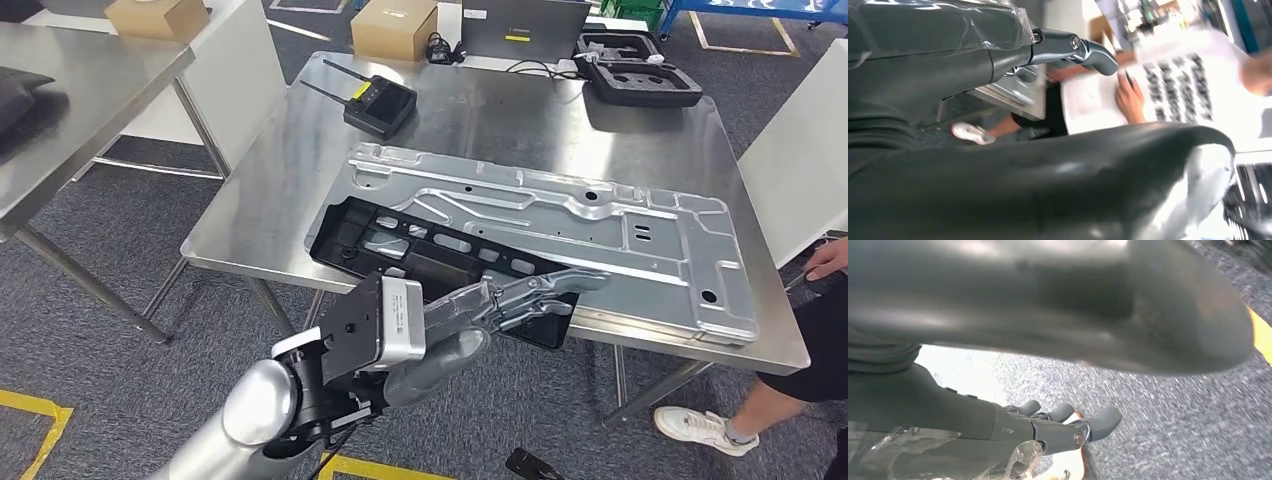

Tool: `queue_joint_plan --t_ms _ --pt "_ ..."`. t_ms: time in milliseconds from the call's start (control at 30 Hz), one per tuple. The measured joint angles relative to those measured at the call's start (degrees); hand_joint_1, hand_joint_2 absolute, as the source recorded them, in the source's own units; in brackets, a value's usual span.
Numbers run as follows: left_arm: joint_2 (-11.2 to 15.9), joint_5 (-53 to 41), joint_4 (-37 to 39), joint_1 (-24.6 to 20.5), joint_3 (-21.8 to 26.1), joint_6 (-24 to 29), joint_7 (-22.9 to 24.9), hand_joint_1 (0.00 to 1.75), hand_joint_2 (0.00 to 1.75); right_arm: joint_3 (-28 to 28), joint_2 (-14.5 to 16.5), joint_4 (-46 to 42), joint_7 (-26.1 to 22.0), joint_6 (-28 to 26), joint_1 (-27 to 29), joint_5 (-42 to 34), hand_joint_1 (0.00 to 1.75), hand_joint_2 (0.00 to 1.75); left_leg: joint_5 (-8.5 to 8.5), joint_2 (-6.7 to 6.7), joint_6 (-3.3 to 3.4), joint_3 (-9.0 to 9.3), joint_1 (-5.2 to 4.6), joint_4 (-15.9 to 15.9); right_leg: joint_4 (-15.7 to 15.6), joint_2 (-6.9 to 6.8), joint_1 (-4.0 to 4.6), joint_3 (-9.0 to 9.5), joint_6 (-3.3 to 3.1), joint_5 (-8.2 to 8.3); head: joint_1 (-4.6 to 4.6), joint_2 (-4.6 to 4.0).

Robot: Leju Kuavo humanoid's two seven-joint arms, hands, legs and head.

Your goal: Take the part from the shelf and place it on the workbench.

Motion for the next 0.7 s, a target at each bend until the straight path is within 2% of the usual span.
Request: queue_joint_plan --t_ms 33,67,100,133,200,233,267,333,367,400,433,500,533,567,600,633,667,700 --pt "0.22 -1.33 1.74 0.84 -0.02 0.58 -1.76 0.00 0.00 -0.06 -0.07 0.00 0.04 -0.01 -0.02 0.13 0.00 0.00 0.68 0.04 -0.03 -0.91 -0.03 0.05 3.28 0.00 0.02 -0.20 0.16 -1.12 0.04 0.00" --pt "0.45 -2.62 3.57 1.66 -0.03 1.19 -3.42 0.00 0.00 -0.15 -0.16 0.00 0.07 -0.03 -0.05 0.24 0.00 0.00 1.33 0.08 -0.10 -1.81 -0.06 0.12 4.94 0.00 0.04 0.42 0.27 -0.88 0.05 0.00" --pt "0.68 -3.82 5.42 2.41 -0.04 1.91 -4.99 0.00 0.00 -0.25 -0.26 0.00 0.10 -0.07 -0.06 0.35 0.00 0.00 1.94 0.11 -0.22 -2.65 -0.06 0.22 4.31 -0.01 0.03 2.12 0.33 0.42 0.05 0.00" --pt "0.89 -5.00 7.29 3.10 -0.04 2.76 -6.54 0.00 0.00 -0.36 -0.37 0.00 0.15 -0.12 -0.08 0.45 0.00 0.00 2.48 0.12 -0.41 -3.46 -0.02 0.38 1.56 -0.02 0.02 4.88 0.37 1.88 0.05 0.00" --pt "1.29 -7.24 11.16 4.39 -0.01 4.69 -9.29 0.00 0.00 -0.58 -0.49 -0.01 0.18 -0.19 -0.23 0.58 0.00 0.00 3.32 0.15 -0.99 -4.80 -0.08 1.00 -6.95 0.09 0.18 11.33 0.12 2.23 0.03 0.00" --pt "1.49 -8.15 13.14 4.97 0.01 5.57 -10.14 0.00 0.00 -0.70 -0.52 -0.02 0.18 -0.19 -0.32 0.70 0.00 0.00 3.69 0.18 -1.32 -5.16 -0.18 1.27 -10.14 0.20 0.32 13.43 -0.22 1.71 -0.01 -0.01" --pt "1.68 -8.96 15.05 5.57 0.03 6.39 -10.53 0.00 0.00 -0.80 -0.53 -0.02 0.18 -0.19 -0.39 0.84 0.00 0.00 4.08 0.23 -1.64 -5.36 -0.26 1.43 -11.85 0.33 0.48 14.39 -0.65 1.11 -0.10 -0.01" --pt "2.11 -10.42 18.50 6.88 0.03 7.93 -10.54 0.00 0.00 -0.98 -0.50 -0.02 0.18 -0.18 -0.41 1.10 0.00 0.00 4.74 0.25 -2.23 -5.56 -0.22 1.48 -12.05 0.35 0.53 13.96 -1.66 1.60 -0.19 -0.01" --pt "2.36 -11.09 20.04 7.53 0.03 8.71 -10.35 0.00 0.00 -1.09 -0.46 -0.01 0.20 -0.18 -0.41 1.20 0.00 0.00 4.05 0.20 -2.60 -5.94 -0.10 2.05 -11.98 0.26 0.46 13.48 -2.21 2.07 -0.23 0.00" --pt "2.62 -11.67 21.48 8.10 0.03 9.45 -10.15 0.00 0.00 -1.20 -0.44 -0.01 0.23 -0.16 -0.41 1.33 0.00 0.00 2.30 0.14 -3.01 -6.60 0.03 3.53 -12.00 0.13 0.37 12.84 -2.74 2.66 -0.22 0.00" --pt "2.84 -12.12 22.87 8.57 0.04 10.15 -9.90 0.00 0.00 -1.29 -0.41 0.00 0.26 -0.16 -0.42 1.46 0.00 0.00 -0.46 0.08 -3.44 -7.57 0.20 6.30 -12.02 0.01 0.26 12.06 -3.17 3.35 -0.25 0.00" --pt "3.21 -12.86 25.55 9.37 0.06 11.39 -9.14 0.00 0.00 -1.40 -0.45 0.00 0.27 -0.17 -0.42 1.69 0.00 0.00 -6.35 0.08 -4.13 -9.73 0.53 14.34 -11.96 -0.05 0.30 10.34 -3.54 4.67 -0.29 0.00" --pt "3.37 -13.15 26.89 9.81 0.07 11.99 -8.64 0.00 0.00 -1.45 -0.48 0.00 0.27 -0.17 -0.40 1.76 0.00 0.00 -7.86 0.08 -4.30 -10.27 0.65 17.87 -11.94 -0.06 0.32 9.45 -3.58 5.32 -0.29 0.00" --pt "3.53 -13.48 28.19 10.26 0.07 12.58 -8.17 0.00 0.00 -1.50 -0.49 0.00 0.26 -0.17 -0.38 1.82 0.00 0.00 -8.04 0.08 -4.35 -10.02 0.73 19.77 -11.92 -0.05 0.35 8.60 -3.57 5.95 -0.29 0.00" --pt "3.68 -13.83 29.46 10.66 0.07 13.21 -7.69 0.00 0.00 -1.55 -0.50 0.00 0.26 -0.17 -0.37 1.95 0.00 0.00 -7.13 0.07 -4.24 -8.68 0.75 19.47 -11.91 -0.02 0.39 7.77 -3.51 6.58 -0.29 0.00" --pt "3.81 -14.20 30.65 10.93 0.07 13.89 -7.15 0.00 0.00 -1.58 -0.51 0.00 0.26 -0.16 -0.36 2.07 0.00 0.00 -5.73 0.07 -3.96 -6.30 0.68 16.99 -11.91 0.01 0.45 6.99 -3.43 7.20 -0.29 0.00" --pt "3.93 -14.67 31.72 11.09 0.07 14.67 -6.57 0.00 0.00 -1.59 -0.50 0.00 0.26 -0.12 -0.37 2.20 0.00 0.00 -4.64 0.05 -3.49 -3.04 0.55 12.75 -11.90 0.03 0.47 6.34 -3.31 7.78 -0.29 0.00" --pt "4.06 -15.22 32.73 11.18 0.06 15.54 -5.92 0.00 0.00 -1.59 -0.44 -0.01 0.26 -0.07 -0.39 2.32 0.00 0.00 -4.41 0.06 -2.94 0.45 0.32 7.64 -11.89 0.03 0.55 5.82 -3.11 8.32 -0.29 0.00"
